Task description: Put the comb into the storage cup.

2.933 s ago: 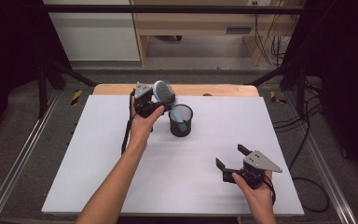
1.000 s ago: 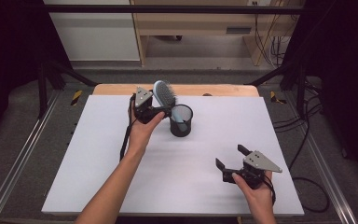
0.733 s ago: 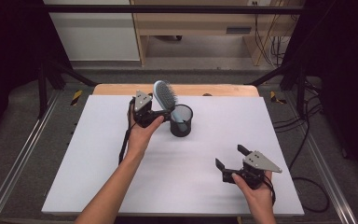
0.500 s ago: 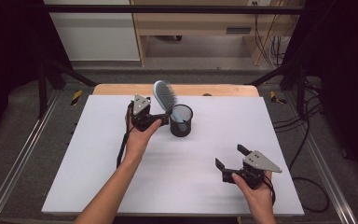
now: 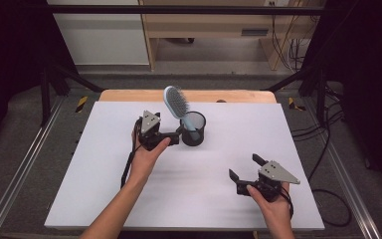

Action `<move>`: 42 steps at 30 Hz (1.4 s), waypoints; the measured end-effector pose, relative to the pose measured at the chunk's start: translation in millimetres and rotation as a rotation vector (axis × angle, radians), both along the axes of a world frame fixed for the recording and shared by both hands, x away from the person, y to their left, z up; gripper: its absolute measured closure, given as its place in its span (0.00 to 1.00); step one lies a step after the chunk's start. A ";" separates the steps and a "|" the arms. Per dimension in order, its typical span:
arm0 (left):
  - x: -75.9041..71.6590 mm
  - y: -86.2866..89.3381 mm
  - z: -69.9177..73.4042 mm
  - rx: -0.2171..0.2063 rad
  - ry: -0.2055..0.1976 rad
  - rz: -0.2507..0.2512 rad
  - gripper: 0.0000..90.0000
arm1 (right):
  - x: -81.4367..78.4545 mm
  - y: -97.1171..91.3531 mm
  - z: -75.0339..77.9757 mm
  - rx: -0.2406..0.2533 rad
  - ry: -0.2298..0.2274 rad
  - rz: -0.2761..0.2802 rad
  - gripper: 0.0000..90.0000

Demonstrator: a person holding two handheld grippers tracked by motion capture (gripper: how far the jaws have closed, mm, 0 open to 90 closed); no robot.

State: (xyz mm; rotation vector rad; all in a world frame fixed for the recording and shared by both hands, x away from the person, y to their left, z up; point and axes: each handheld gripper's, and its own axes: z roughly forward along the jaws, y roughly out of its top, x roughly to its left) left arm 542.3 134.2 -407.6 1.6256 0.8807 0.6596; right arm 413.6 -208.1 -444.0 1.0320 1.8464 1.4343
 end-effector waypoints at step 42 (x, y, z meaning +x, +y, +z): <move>-66.5 148.0 10.1 -0.074 -0.089 0.154 0.02 | -0.4 3.1 -6.1 -0.054 0.006 0.019 0.04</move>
